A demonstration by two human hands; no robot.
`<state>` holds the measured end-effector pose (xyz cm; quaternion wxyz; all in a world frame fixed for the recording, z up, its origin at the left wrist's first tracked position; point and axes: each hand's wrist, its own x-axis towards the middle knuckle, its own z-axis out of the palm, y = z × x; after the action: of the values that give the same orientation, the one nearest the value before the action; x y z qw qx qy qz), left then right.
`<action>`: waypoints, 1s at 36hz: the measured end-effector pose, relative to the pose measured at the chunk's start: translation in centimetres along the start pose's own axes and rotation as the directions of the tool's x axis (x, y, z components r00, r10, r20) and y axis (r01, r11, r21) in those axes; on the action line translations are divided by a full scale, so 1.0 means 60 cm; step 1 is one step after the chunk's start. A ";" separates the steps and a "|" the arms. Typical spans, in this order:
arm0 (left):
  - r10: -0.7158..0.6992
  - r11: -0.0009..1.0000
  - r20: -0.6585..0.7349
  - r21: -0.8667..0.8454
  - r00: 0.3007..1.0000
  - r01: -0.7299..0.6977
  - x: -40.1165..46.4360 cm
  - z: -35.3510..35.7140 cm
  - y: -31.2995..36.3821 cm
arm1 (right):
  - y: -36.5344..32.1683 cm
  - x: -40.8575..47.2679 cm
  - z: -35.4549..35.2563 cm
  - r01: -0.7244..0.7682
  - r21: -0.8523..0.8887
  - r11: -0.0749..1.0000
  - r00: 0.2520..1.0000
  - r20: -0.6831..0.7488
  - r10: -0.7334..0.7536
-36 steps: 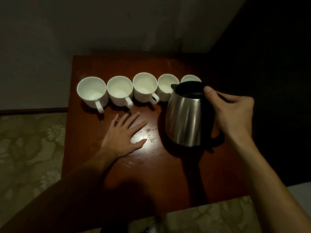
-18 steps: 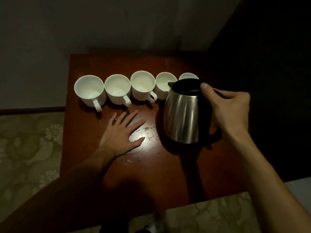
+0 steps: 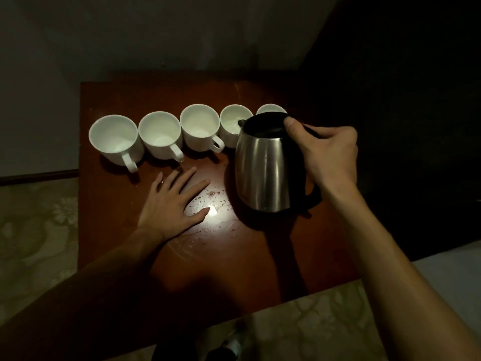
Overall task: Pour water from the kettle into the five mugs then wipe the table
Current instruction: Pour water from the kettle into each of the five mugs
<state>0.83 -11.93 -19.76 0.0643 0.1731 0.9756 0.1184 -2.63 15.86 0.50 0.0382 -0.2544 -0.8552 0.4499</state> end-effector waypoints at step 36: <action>-0.003 1.000 0.007 0.028 1.000 0.002 0.002 0.004 0.000 | -0.003 -0.003 0.001 0.065 -0.007 0.998 0.997 0.033 -0.065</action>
<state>0.75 -11.85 -19.98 0.0654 0.1732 0.9772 0.1038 -2.56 15.65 0.67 0.0376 -0.2192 -0.8653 0.4493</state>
